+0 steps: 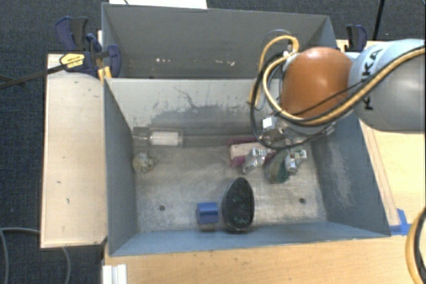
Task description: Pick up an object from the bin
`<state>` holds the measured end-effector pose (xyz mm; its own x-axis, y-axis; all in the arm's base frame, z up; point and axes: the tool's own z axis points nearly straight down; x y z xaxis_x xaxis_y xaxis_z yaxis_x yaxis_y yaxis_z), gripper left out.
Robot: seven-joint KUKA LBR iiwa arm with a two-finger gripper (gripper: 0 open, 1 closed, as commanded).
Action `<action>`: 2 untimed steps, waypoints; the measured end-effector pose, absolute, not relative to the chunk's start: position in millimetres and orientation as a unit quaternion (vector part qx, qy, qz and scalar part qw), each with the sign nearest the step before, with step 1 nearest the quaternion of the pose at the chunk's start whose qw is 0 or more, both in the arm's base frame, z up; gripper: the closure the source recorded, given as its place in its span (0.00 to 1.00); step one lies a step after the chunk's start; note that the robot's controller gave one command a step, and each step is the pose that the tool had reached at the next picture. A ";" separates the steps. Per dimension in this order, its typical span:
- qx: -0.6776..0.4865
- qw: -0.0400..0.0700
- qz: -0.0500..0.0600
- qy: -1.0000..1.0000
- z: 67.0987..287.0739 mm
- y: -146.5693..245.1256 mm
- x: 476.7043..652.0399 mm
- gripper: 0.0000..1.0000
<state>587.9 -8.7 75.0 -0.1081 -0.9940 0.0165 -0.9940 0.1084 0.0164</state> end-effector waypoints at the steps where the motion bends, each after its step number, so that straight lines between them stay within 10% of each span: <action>1: 0.667 0.009 0.002 -0.745 76.6 -10.5 589.7 1.00; 2: 0.665 -0.003 0.002 -0.747 139.9 -10.7 591.5 1.00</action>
Offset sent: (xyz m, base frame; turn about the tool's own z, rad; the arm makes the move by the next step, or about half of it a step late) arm 0.0000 0.0000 0.0000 0.0000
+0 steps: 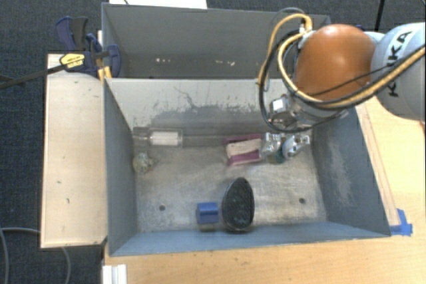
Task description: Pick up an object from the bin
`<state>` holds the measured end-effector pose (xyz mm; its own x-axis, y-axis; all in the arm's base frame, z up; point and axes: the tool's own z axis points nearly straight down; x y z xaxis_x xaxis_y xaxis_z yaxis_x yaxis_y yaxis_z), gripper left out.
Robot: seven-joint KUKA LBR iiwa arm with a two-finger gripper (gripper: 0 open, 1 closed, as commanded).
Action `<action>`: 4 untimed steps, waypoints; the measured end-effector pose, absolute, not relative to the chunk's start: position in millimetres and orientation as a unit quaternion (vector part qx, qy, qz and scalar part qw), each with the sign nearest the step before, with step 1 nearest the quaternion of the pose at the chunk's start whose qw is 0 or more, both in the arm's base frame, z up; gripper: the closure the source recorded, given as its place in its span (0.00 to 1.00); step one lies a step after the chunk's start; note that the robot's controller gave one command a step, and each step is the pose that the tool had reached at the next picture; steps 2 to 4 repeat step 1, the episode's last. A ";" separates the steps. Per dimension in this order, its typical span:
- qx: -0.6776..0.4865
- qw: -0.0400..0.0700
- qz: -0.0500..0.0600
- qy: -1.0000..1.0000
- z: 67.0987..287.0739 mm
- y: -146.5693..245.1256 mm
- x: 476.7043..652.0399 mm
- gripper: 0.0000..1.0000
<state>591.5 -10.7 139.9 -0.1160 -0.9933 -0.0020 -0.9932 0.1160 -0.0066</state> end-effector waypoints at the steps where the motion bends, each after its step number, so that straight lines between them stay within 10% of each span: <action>1: -0.662 0.003 -0.001 0.749 184.1 -9.9 592.7 1.00; 4: -0.662 0.003 -0.001 0.749 184.1 -9.9 592.7 1.00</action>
Offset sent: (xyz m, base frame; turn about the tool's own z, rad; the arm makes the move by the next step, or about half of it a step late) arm -0.0001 0.0002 0.0412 0.0000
